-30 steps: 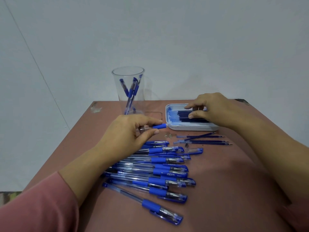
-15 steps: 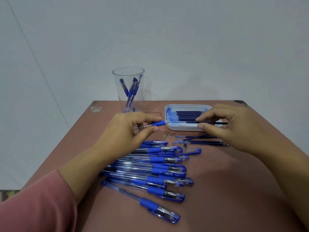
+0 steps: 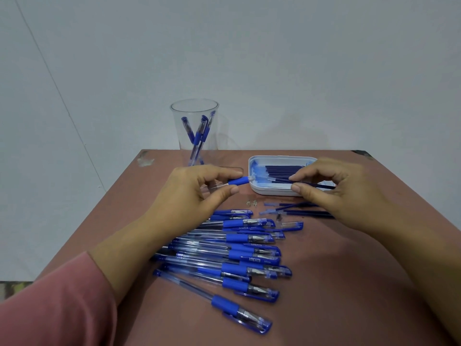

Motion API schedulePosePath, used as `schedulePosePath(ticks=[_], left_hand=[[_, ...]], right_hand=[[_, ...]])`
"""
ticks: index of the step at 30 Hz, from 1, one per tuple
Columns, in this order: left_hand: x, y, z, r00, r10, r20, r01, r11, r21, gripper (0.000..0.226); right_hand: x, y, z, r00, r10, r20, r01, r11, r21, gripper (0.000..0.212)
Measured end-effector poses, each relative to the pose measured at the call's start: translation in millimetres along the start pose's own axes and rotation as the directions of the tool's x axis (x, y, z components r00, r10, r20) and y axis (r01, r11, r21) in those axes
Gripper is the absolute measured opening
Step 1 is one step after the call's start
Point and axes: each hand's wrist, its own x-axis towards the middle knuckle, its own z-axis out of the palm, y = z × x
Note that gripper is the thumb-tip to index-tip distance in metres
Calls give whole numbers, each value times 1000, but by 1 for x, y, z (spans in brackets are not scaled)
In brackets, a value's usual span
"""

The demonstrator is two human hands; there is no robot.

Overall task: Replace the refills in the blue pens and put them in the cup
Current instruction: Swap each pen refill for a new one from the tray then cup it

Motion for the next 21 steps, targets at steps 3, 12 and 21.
schedulePosePath(ticks=[3,12,21], left_hand=[[1,-1,-2,1000,18,22,-19,998,63,26],[3,-4,-5,995,41,92,-57,982,179,27],[-1,2,0,977,109,183,-133,984,122,28]], right_hand=[[0,1,-1,999,-9,32,10,999,-32,11],[-1,-2,-1,995,-84,47,89,990,-110,15],[-1,-5,14,989,-44,139,51,998,-48,11]])
